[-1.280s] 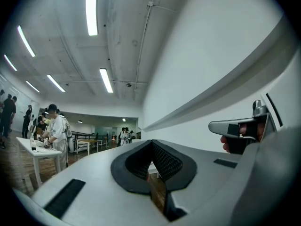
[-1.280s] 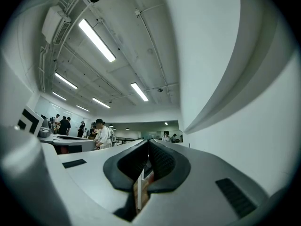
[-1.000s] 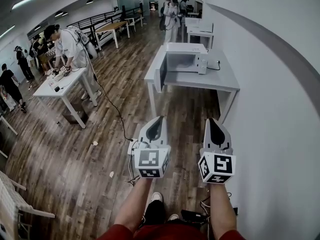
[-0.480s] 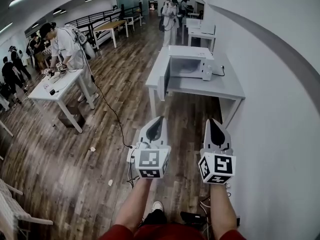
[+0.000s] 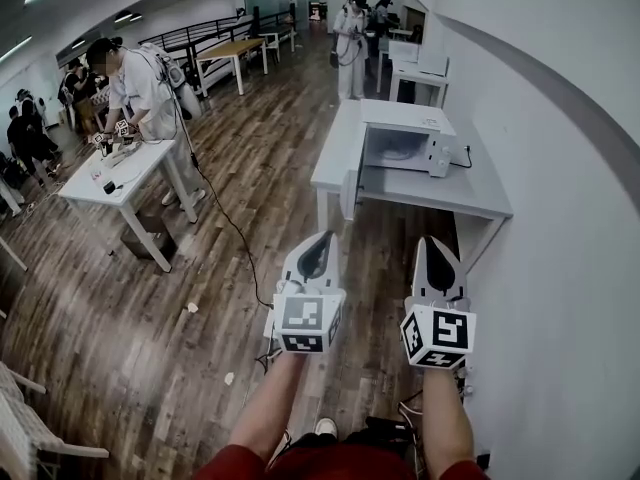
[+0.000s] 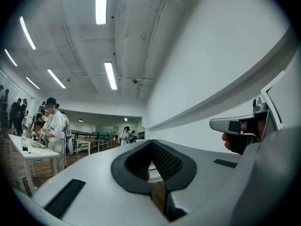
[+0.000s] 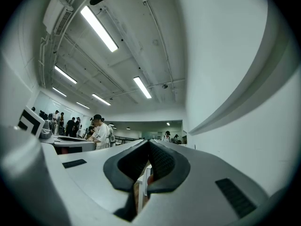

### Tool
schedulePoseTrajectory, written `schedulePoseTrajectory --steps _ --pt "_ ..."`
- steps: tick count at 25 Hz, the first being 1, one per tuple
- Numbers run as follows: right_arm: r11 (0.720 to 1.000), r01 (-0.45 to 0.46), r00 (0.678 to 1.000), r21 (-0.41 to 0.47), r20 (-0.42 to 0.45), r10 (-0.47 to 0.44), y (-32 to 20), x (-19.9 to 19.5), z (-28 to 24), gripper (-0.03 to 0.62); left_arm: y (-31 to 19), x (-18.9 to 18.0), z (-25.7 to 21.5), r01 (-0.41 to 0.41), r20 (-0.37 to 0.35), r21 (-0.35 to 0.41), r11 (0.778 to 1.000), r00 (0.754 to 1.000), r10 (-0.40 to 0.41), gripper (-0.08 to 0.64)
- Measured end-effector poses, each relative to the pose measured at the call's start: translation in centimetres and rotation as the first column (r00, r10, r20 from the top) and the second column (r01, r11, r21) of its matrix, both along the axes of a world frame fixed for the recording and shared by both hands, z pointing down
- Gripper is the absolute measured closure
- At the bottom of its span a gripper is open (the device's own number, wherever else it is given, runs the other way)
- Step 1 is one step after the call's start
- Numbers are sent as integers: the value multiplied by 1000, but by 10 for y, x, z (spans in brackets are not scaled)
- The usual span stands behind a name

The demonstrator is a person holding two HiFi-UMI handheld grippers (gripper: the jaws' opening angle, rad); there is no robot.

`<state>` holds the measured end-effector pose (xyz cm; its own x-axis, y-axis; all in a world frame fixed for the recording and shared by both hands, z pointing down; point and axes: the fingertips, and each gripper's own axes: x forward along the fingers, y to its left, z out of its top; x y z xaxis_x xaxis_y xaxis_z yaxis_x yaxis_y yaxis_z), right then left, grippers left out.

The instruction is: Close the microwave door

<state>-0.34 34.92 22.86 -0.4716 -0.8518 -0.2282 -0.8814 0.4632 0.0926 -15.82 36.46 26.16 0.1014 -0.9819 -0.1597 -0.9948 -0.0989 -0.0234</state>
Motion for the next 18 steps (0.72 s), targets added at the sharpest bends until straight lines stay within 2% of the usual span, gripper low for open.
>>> schedulePoseTrajectory --steps 8,18 --pt "1000 -1 1000 -16 -9 1 -39 -20 14 566 -39 -22 11 -1 -16 -8 1000 1000 1 534" --pt "1000 -10 1000 -10 26 10 -139 -2 15 565 -140 -7 9 -13 -4 -5 1000 1000 13 534"
